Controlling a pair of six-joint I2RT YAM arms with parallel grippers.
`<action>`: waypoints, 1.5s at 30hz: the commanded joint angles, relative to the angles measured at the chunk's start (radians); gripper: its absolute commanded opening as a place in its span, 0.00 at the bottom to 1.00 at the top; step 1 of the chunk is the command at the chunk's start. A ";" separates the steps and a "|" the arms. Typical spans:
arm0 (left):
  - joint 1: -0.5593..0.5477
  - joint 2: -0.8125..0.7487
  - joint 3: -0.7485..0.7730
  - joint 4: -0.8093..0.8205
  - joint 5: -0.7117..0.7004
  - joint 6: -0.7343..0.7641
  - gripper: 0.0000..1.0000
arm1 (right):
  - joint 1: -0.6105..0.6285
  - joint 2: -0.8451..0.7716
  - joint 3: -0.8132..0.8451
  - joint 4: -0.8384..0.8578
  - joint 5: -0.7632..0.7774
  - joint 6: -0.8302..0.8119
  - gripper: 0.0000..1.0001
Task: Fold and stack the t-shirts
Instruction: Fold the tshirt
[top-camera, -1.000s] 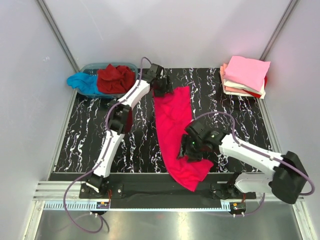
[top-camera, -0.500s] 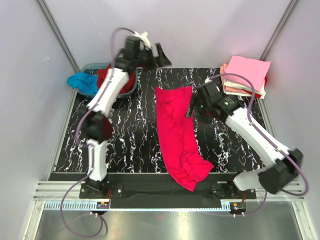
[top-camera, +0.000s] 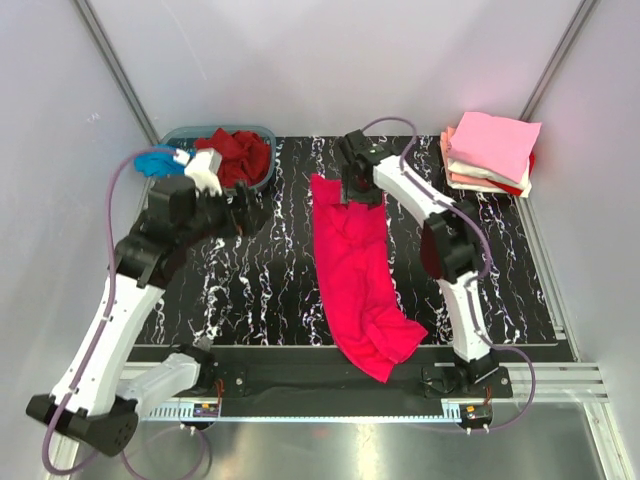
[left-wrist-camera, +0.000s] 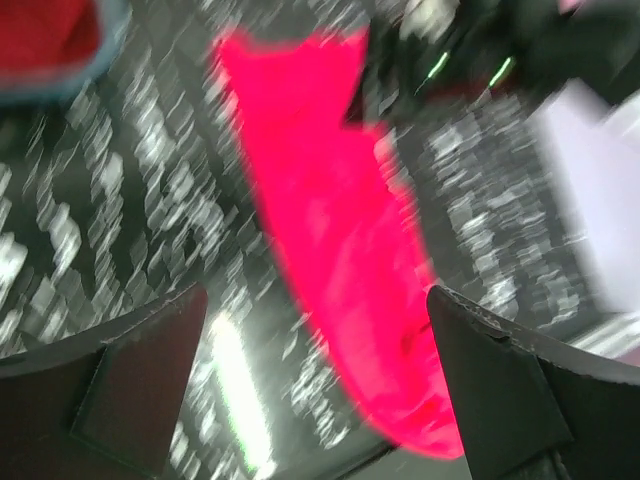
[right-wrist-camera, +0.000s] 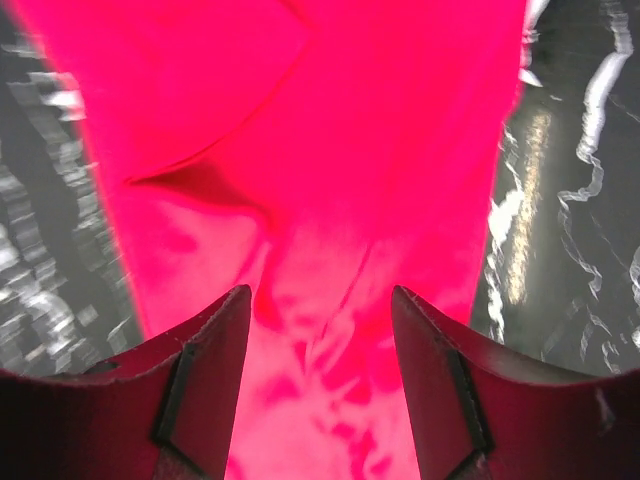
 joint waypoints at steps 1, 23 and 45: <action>0.003 -0.107 -0.106 -0.105 -0.131 0.065 0.99 | 0.004 0.105 0.131 -0.098 0.041 -0.045 0.64; 0.001 -0.457 -0.446 0.008 -0.034 0.062 0.99 | -0.140 0.640 0.682 0.137 -0.003 0.269 0.70; 0.000 -0.231 -0.496 0.105 0.054 -0.065 0.99 | -0.217 0.069 0.444 0.204 -0.213 0.125 1.00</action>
